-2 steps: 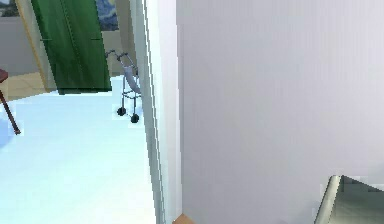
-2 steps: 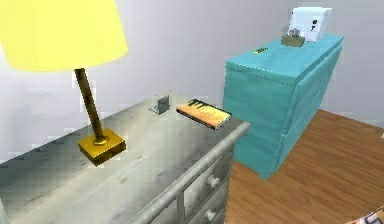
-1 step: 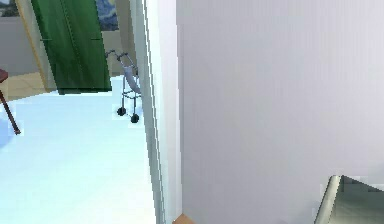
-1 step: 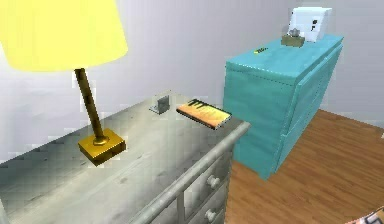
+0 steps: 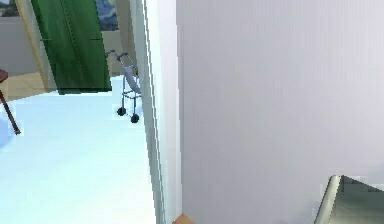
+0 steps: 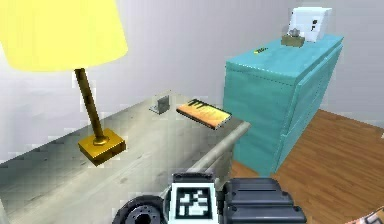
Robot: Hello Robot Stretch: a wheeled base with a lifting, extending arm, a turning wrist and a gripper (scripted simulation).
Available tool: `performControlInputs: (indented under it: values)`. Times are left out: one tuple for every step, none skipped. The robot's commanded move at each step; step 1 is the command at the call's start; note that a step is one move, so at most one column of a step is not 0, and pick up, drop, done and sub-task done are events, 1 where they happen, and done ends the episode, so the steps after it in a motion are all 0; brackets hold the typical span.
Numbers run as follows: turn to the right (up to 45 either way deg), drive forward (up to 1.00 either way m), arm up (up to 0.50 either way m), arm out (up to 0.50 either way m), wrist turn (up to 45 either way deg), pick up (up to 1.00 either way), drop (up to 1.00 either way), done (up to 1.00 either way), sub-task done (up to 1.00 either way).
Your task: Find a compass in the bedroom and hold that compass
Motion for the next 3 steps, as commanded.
performControlInputs:
  values:
    - [0.0,0.0,0.0,0.5,0.0,0.0,0.0,0.0,0.0]
    - [0.0,0.0,0.0,0.0,45.0,0.0,0.0,0.0,0.0]
    - [0.0,0.0,0.0,0.0,45.0,0.0,0.0,0.0,0.0]
